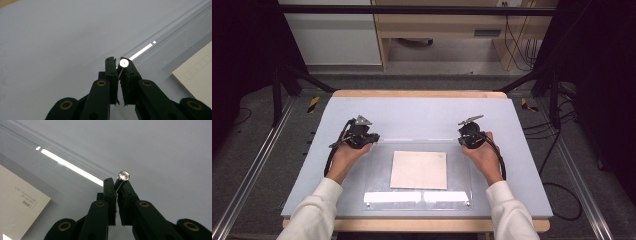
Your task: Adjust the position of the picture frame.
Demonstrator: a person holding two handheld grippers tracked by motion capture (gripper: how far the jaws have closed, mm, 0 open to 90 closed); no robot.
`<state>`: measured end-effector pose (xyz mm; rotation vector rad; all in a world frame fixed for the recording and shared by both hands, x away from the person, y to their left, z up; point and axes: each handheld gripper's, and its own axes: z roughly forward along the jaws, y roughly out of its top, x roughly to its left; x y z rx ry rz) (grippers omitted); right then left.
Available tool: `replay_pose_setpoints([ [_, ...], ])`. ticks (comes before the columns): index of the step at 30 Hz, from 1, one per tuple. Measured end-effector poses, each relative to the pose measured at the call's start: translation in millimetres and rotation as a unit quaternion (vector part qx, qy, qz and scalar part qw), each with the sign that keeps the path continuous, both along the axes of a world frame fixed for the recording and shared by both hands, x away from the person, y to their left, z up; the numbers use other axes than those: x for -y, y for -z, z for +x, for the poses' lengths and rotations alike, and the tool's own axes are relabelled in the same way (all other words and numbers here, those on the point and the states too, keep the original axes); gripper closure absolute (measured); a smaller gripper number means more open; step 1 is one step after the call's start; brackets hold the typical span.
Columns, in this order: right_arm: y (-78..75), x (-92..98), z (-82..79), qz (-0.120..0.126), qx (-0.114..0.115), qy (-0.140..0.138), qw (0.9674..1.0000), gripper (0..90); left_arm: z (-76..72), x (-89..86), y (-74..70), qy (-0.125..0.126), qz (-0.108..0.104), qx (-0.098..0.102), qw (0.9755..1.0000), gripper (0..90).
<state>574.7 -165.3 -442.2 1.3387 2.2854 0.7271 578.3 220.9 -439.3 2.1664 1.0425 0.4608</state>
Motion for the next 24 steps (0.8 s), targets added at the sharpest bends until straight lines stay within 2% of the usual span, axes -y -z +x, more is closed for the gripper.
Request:
replay_pose_setpoints([
  [2, 0.8, 0.3, -0.3, 0.004, -0.002, 0.003, 1.0, 85.6, 0.8, 0.9, 3.2, -0.005, -0.01, 0.002, 0.9999, 83.8],
  [6, 3.9, 1.8, -0.1, 0.006, 0.0, 0.006, 1.0, 85.6, 2.2, 2.6, 5.4, -0.009, -0.013, 0.004, 0.9999, 83.7],
  [24, 11.3, 5.3, -0.3, 0.014, 0.002, 0.012, 0.9998, 85.3, 3.8, 6.3, 12.8, -0.019, -0.013, 0.009, 0.9997, 83.8],
])
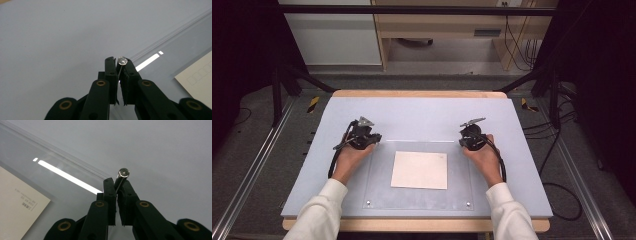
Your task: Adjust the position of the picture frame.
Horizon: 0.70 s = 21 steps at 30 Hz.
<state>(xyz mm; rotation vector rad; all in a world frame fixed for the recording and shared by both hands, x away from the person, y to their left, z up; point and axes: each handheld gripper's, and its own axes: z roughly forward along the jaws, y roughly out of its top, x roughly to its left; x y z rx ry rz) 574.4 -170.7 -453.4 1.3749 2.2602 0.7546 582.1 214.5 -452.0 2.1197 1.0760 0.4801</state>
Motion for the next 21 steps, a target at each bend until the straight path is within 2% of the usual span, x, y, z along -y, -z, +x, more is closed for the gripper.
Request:
replay_pose_setpoints([
  [1, 0.9, 0.3, -0.1, 0.002, 0.0, 0.0, 1.0, 85.2, -0.1, 0.1, 1.2, 0.001, 0.006, -0.001, 1.0, 83.7],
  [5, 2.9, 1.8, -1.9, 0.011, 0.01, 0.002, 0.9999, 83.8, -2.5, 0.4, 3.3, -0.005, 0.002, 0.011, 0.9999, 83.0],
  [8, -0.5, 6.3, -5.4, 0.023, 0.027, 0.007, 0.9994, 76.5, -7.1, 0.1, 0.5, -0.014, 0.011, 0.036, 0.9992, 74.7],
  [9, -0.5, 6.3, -5.4, 0.023, 0.027, 0.007, 0.9994, 76.5, -7.1, 0.1, 0.5, -0.014, 0.011, 0.036, 0.9992, 69.8],
  [10, -2.0, 8.4, -7.1, 0.026, 0.035, 0.005, 0.999, 73.0, -9.1, -1.1, -1.5, -0.018, 0.015, 0.047, 0.9986, 69.8],
  [11, -5.8, 11.7, -11.9, 0.026, 0.049, 0.008, 0.9984, 64.3, -13.9, -3.5, -5.5, -0.028, 0.012, 0.066, 0.9973, 58.5],
  [12, -5.8, 11.7, -11.9, 0.026, 0.049, 0.008, 0.9984, 64.3, -13.9, -3.5, -5.5, -0.028, 0.012, 0.066, 0.9973, 53.2],
  [13, -7.7, 13.4, -14.7, 0.026, 0.057, 0.008, 0.998, 61.2, -16.2, -4.4, -7.2, -0.032, 0.007, 0.075, 0.9966, 53.2],
  [14, -11.3, 16.5, -20.2, 0.029, 0.077, 0.008, 0.9966, 55.6, -20.6, -6.0, -9.9, -0.034, 0.001, 0.088, 0.9955, 44.8],
  [15, -13.1, 17.6, -23.2, 0.033, 0.087, 0.007, 0.9957, 53.5, -22.5, -6.7, -11.0, -0.035, -0.003, 0.094, 0.9949, 41.3],
  [16, -14.3, 18.5, -25.4, 0.035, 0.1, 0.006, 0.9944, 50.1, -22.5, -6.7, -11.0, -0.035, -0.003, 0.094, 0.9949, 37.9],
  [17, -14.3, 18.5, -25.4, 0.035, 0.1, 0.006, 0.9944, 50.1, -24.0, -7.7, -12.1, -0.033, -0.005, 0.095, 0.9949, 37.9],
  [18, -15.5, 18.4, -27.4, 0.038, 0.108, 0.008, 0.9934, 47.3, -24.8, -7.9, -12.4, -0.034, -0.011, 0.097, 0.9946, 34.3],
  [19, -16.8, 18.1, -30.0, 0.038, 0.12, 0.004, 0.992, 42.1, -26.6, -8.4, -13.1, -0.037, -0.019, 0.095, 0.9946, 27.2],
  [21, -17.5, 17.1, -31.5, 0.04, 0.128, 0.003, 0.991, 37.2, -27.6, -8.3, -13.7, -0.041, -0.023, 0.098, 0.9941, 19.0],
])
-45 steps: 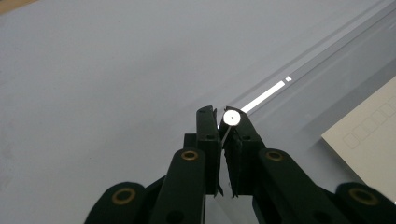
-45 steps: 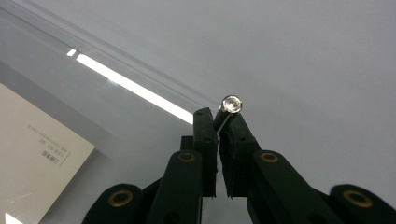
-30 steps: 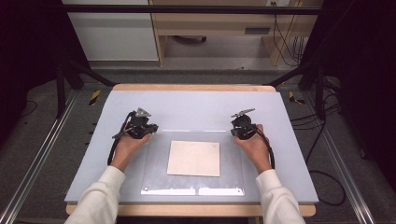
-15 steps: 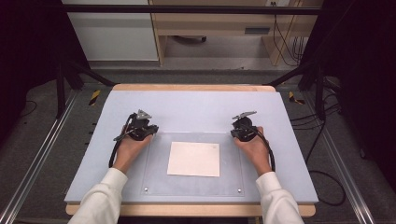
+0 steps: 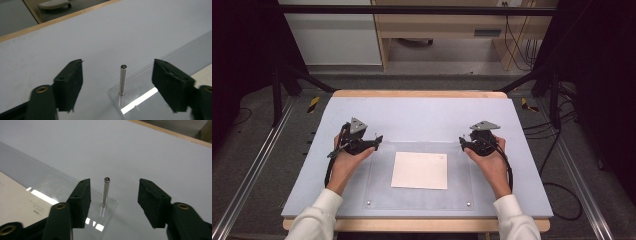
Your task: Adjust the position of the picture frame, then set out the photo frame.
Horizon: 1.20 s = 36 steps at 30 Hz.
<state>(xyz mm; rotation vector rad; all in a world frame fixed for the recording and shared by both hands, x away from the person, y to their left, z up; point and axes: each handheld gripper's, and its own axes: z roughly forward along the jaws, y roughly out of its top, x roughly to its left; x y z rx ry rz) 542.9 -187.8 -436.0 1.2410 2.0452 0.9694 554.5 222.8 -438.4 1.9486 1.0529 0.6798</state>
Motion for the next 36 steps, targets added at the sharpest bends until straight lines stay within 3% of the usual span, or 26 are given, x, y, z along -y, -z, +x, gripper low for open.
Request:
replay_pose_setpoints([
  [3, 0.2, -2.1, -0.7, 0.009, 0.008, 0.002, 0.9999, 29.1, -3.3, -0.1, -2.9, 0.004, -0.014, 0.006, 0.9999, 11.4],
  [4, 0.2, -3.1, -1.2, 0.009, 0.014, 0.002, 0.9999, 26.5, -6.0, 1.7, -4.3, 0.007, -0.01, 0.016, 0.9998, 10.6],
  [9, -0.1, -6.2, -1.6, -0.001, 0.035, 0.004, 0.9994, 20.9, -9.8, 4.1, -6.7, 0.02, -0.01, 0.026, 0.9994, 11.6],
  [13, 1.9, -9.1, -1.6, -0.023, 0.051, 0.003, 0.9984, 33.1, -9.4, 9.2, -4.1, 0.02, -0.003, 0.028, 0.9994, 23.3],
  [15, 3.0, -9.9, -1.8, -0.024, 0.051, 0.005, 0.9984, 35.2, -9.5, 10.4, -3.0, 0.02, -0.002, 0.026, 0.9995, 27.5],
  [20, 7.4, -10.6, -4.7, -0.027, 0.067, 0.007, 0.9974, 51.2, -13.1, 15.1, 1.7, 0.01, -0.008, 0.04, 0.9991, 42.0],
  [27, 10.9, -14.7, -2.0, -0.033, 0.059, 0.001, 0.9977, 65.4, -10.7, 18.7, 4.9, -0.004, -0.009, 0.051, 0.9987, 53.2],
  [30, 12.9, -16.7, 0.2, -0.031, 0.054, 0.0, 0.998, 72.8, -9.4, 20.0, 6.1, -0.007, -0.007, 0.052, 0.9986, 62.0],
  [36, 15.4, -17.7, 4.7, -0.028, 0.046, -0.001, 0.9986, 80.1, -8.5, 18.3, 9.1, -0.016, -0.009, 0.043, 0.9989, 68.1],
])
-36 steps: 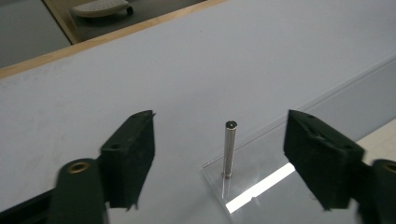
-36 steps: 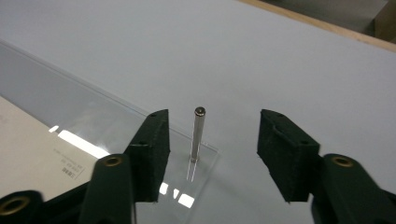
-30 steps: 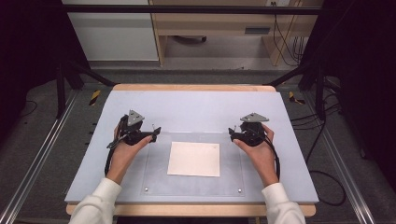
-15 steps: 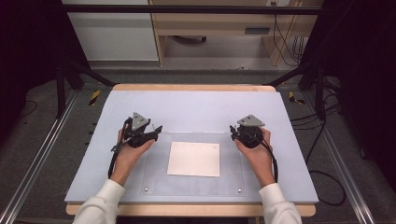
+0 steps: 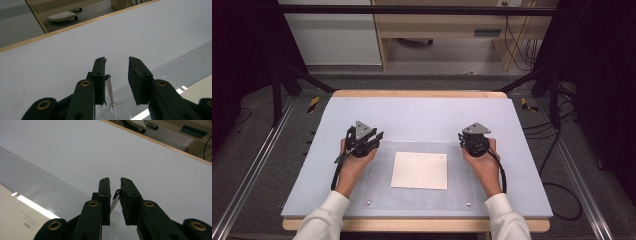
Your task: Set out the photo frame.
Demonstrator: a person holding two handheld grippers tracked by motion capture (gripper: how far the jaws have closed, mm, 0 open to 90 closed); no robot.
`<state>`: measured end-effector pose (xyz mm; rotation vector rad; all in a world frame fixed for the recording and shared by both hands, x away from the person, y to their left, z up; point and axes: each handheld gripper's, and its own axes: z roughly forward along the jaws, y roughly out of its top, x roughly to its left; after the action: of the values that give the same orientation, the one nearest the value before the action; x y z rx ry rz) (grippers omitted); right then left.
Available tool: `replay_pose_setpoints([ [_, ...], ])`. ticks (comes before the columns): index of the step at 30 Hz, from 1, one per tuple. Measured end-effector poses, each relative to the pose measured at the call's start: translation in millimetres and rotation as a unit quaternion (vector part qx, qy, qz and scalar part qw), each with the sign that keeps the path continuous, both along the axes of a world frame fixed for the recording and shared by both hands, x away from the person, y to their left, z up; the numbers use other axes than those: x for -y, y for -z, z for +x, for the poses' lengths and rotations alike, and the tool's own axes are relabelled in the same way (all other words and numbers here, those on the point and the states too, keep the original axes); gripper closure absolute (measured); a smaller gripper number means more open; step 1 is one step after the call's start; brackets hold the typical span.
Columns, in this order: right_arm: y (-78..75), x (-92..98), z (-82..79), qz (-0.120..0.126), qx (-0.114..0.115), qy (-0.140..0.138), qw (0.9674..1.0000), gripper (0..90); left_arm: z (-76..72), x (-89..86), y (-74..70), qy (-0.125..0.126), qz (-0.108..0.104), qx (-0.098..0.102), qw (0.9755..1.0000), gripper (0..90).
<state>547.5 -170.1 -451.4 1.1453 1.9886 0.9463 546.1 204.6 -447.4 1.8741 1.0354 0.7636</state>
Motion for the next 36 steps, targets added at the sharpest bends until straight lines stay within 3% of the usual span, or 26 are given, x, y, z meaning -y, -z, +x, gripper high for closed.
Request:
replay_pose_setpoints([
  [13, -3.0, 0.2, 3.9, 0.014, -0.015, 0.008, 0.9998, 84.4, 3.6, -6.5, 2.3, -0.003, 0.008, -0.017, 0.9998, 83.6],
  [20, -7.2, 0.4, 7.4, 0.016, -0.038, 0.008, 0.9991, 85.1, 4.0, -4.9, 2.5, -0.006, 0.011, -0.015, 0.9998, 83.9],
  [27, -12.3, -0.8, 13.7, 0.015, -0.067, 0.011, 0.9976, 85.5, 9.7, -5.6, -0.5, -0.007, 0.003, -0.036, 0.9993, 84.5],
  [36, -16.8, -1.7, 24.3, 0.014, -0.095, 0.012, 0.9953, 85.8, 18.1, -5.4, -5.8, -0.003, 0.017, -0.064, 0.9978, 84.7],
])
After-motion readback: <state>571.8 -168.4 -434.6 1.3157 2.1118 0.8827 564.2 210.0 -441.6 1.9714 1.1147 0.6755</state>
